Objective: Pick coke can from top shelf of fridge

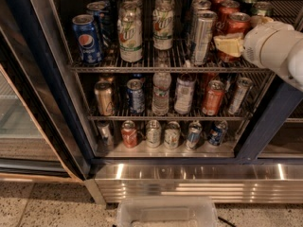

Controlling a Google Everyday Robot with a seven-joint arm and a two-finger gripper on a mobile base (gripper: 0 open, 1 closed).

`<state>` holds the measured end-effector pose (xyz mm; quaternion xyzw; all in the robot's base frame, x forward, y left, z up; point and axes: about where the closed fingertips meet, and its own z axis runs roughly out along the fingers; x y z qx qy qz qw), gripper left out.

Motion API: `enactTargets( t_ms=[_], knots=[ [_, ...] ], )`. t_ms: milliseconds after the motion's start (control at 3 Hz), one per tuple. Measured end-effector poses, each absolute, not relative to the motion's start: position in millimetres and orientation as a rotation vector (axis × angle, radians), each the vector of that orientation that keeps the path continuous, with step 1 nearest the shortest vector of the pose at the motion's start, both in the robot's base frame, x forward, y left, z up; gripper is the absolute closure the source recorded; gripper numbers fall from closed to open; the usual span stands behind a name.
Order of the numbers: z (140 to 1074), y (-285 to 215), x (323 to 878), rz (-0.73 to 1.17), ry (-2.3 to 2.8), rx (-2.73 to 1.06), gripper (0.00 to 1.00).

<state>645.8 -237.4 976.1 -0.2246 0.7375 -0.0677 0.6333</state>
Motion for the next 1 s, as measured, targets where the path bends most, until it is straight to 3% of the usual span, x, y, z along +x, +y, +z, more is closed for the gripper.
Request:
enactTargets(
  t_ms=[1000],
  knots=[
    [976.2,-249.9,658.2,-0.176,1.686,-0.479,0.31]
  ],
)
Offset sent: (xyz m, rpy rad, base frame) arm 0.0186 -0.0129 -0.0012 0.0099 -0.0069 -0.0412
